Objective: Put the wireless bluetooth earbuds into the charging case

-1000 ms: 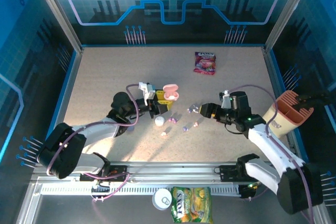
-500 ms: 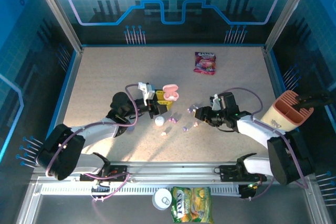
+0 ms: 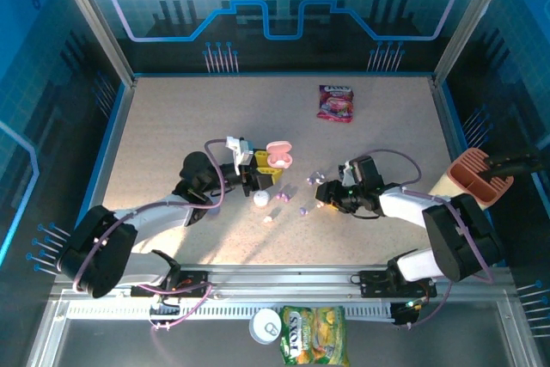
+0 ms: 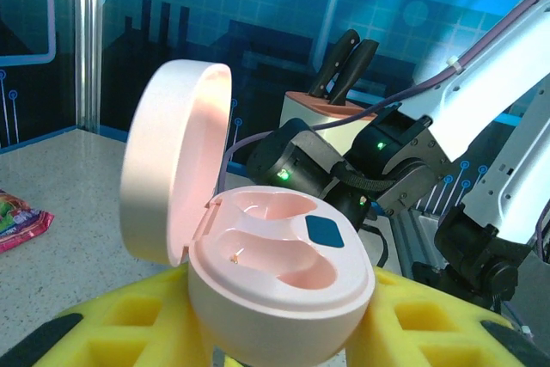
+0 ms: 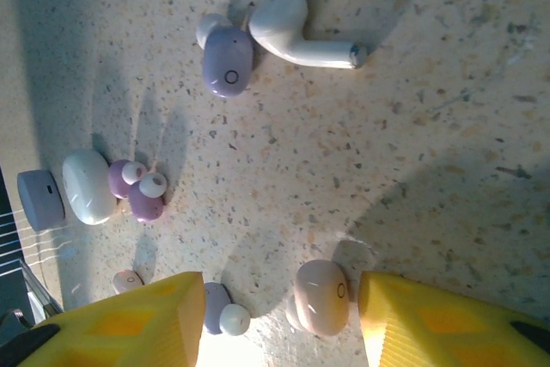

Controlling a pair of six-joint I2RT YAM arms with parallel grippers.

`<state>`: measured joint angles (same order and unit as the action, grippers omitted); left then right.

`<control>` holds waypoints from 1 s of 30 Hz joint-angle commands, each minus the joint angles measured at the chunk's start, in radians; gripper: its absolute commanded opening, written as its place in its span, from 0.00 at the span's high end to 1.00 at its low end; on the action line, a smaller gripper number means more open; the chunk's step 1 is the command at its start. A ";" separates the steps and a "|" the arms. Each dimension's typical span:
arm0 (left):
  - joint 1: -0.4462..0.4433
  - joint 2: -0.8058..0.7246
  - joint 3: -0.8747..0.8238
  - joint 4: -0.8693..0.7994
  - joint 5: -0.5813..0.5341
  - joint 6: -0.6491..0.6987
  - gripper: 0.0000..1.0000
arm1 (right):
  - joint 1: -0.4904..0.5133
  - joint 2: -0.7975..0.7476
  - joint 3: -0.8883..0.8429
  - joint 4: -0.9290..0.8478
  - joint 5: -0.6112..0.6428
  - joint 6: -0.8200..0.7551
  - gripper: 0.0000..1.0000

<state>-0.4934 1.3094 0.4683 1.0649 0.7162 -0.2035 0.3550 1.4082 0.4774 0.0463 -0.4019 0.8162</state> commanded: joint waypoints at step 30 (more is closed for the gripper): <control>0.004 -0.034 -0.018 -0.018 0.029 0.024 0.61 | 0.042 0.095 -0.040 0.172 -0.066 0.058 0.74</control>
<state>-0.4934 1.2964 0.4679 1.0431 0.7174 -0.2031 0.3676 1.4761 0.4564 0.1749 -0.4240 0.8612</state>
